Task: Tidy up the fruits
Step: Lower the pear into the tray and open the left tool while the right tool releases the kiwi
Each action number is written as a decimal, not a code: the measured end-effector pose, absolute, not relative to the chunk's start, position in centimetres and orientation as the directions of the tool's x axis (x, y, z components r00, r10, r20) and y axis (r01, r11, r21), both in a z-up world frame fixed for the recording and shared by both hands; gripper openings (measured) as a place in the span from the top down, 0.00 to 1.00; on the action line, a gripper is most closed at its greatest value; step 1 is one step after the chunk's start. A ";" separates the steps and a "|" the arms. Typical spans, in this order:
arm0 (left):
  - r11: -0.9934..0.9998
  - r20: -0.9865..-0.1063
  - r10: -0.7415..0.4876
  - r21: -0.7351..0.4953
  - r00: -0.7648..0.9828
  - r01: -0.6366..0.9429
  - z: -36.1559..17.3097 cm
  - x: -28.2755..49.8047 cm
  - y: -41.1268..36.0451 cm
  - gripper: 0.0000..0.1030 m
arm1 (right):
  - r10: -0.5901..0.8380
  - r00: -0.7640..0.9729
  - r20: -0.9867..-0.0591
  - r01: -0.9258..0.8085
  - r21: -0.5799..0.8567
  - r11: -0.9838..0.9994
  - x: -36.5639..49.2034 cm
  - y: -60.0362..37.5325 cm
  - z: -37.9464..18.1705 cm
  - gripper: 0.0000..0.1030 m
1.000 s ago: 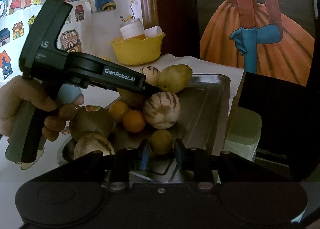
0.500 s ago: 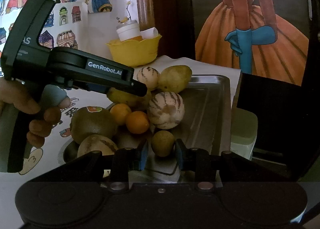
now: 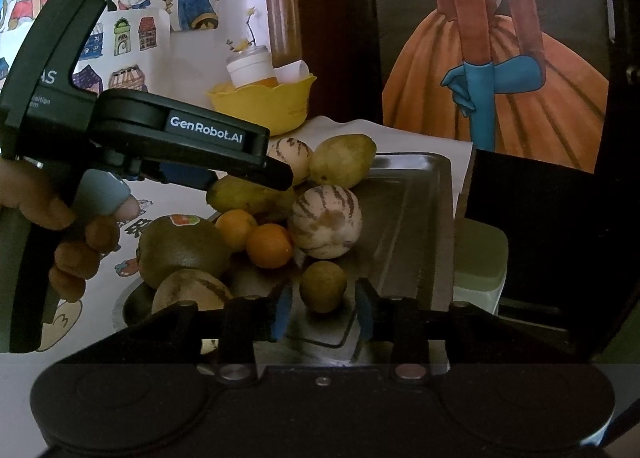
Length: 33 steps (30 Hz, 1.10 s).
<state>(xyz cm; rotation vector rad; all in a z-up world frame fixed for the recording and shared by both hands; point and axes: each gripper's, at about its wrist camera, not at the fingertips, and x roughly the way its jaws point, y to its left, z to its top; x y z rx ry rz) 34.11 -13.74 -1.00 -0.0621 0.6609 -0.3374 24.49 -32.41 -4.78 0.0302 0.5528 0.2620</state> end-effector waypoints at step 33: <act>0.905 -0.522 -0.423 -0.279 0.741 0.320 -0.1 32.8 -13.7 0.01 | 0.225 0.865 -0.448 -0.179 0.144 0.973 23.7 -33.0 -4.3 0.15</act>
